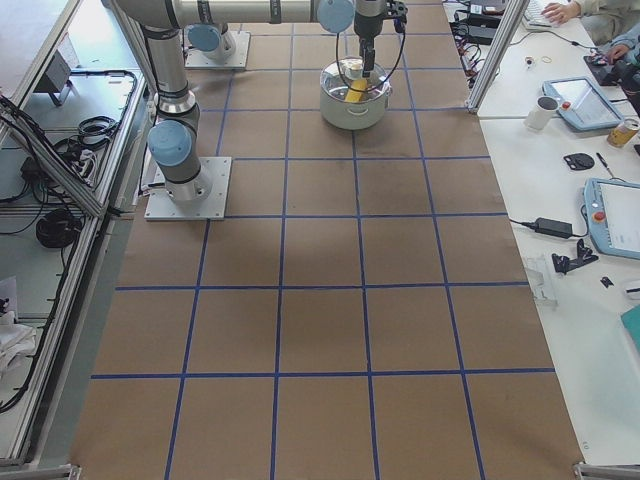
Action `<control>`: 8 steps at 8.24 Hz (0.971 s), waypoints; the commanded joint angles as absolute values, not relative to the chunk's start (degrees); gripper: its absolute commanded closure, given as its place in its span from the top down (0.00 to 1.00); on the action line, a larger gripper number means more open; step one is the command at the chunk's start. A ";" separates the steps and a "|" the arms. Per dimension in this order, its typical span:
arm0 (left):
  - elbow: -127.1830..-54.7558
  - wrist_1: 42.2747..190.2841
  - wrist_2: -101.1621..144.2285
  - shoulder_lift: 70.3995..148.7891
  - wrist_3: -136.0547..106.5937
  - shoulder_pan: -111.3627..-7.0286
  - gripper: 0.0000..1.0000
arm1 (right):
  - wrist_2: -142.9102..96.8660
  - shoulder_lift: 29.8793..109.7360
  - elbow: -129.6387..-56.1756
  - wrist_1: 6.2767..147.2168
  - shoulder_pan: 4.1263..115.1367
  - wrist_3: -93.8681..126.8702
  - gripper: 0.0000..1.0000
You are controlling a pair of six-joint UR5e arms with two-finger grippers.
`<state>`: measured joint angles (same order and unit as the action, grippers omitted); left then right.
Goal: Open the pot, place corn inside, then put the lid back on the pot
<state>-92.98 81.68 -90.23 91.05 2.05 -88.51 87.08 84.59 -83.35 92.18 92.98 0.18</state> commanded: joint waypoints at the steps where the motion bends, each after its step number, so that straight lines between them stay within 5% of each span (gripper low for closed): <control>1: -93.25 81.74 -90.26 91.32 1.93 -88.51 1.00 | 90.35 90.08 -83.58 87.02 92.02 -1.58 0.96; 8: -93.34 81.74 -90.26 91.32 1.93 -88.51 1.00 | 90.18 89.82 -84.02 87.19 92.02 -1.67 0.99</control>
